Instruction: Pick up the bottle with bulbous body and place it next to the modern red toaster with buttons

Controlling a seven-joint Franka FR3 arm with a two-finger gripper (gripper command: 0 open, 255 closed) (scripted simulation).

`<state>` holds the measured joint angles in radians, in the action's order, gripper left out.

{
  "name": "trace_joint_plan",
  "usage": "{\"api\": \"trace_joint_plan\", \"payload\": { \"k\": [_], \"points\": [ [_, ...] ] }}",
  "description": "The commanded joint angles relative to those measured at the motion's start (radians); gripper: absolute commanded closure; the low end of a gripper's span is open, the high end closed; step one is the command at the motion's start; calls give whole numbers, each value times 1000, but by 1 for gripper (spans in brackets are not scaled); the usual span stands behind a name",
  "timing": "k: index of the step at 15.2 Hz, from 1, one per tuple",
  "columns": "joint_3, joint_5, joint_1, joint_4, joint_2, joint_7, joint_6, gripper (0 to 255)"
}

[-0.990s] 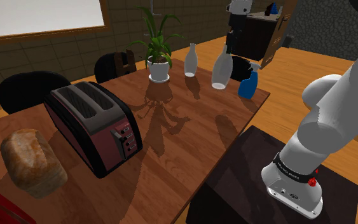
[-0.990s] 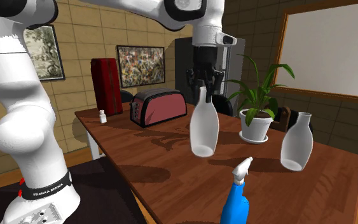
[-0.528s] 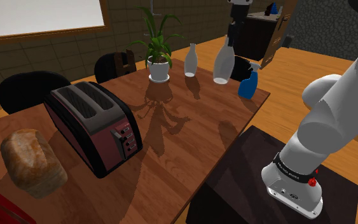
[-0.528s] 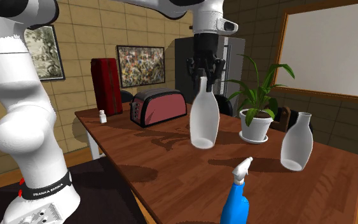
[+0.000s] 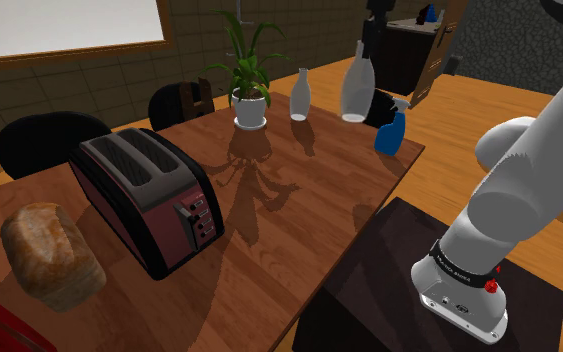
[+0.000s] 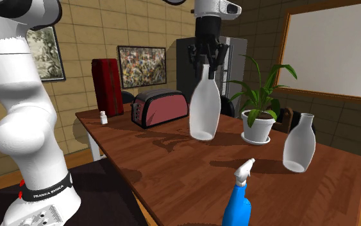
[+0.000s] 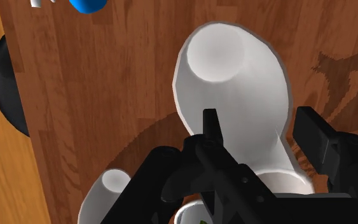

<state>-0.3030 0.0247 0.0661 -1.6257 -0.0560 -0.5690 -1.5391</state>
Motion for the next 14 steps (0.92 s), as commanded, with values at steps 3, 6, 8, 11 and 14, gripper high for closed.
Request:
{"api": "trace_joint_plan", "payload": {
  "k": [3,6,8,11,14],
  "points": [
    [-2,-6,1,79,20,-5,59,255],
    [-4,-11,3,140,37,-9,104,255],
    [-6,-15,4,184,50,-12,135,255],
    [-9,-21,7,254,73,-17,184,255],
    [-13,-30,12,330,100,-23,234,255]
  ]
}}
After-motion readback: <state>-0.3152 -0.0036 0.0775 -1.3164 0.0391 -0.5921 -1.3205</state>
